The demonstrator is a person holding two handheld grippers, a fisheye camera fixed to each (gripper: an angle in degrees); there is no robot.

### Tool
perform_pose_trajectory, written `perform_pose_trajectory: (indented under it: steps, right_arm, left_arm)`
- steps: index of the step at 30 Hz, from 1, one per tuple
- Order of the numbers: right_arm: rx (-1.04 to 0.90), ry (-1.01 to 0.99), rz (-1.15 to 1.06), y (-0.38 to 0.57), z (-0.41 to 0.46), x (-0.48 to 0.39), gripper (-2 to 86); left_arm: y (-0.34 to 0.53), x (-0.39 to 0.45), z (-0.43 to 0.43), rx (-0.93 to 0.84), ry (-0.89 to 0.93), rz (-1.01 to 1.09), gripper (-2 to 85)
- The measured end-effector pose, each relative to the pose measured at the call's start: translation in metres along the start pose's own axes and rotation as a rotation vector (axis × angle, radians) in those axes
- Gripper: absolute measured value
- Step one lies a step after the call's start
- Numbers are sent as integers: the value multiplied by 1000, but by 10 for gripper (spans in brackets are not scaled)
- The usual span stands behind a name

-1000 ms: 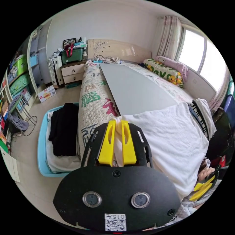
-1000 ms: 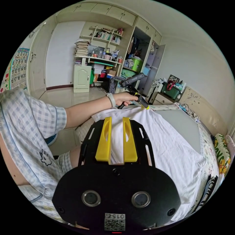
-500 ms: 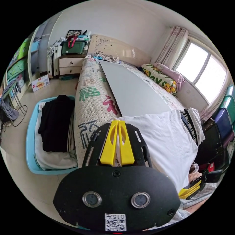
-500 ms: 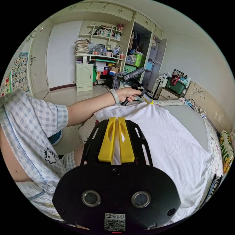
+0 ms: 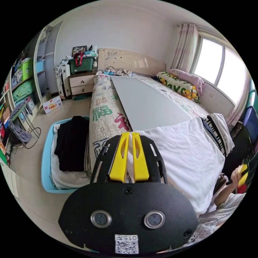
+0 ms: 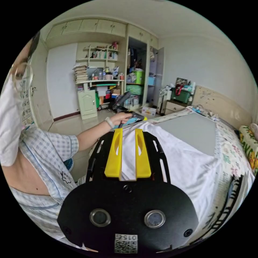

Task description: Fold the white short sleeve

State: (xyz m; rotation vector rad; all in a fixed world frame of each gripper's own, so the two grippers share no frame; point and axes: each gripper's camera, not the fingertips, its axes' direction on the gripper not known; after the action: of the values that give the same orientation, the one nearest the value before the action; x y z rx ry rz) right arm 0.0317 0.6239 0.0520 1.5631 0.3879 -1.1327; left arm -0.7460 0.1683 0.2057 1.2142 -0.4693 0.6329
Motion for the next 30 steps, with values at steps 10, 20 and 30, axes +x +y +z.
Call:
perform_pose_trajectory:
  steps: [10,20,30]
  right_arm:
    - [90,407,518,128,-43,76,76]
    - [-27,315,515,151,17,89,96]
    - [0,306,415,166,10,72,5]
  left_arm:
    - [-146,171,-64,76,181,381,66]
    - [-362,385,130,-199,270,527,97]
    - [-465,427,226,-359,225,493,73]
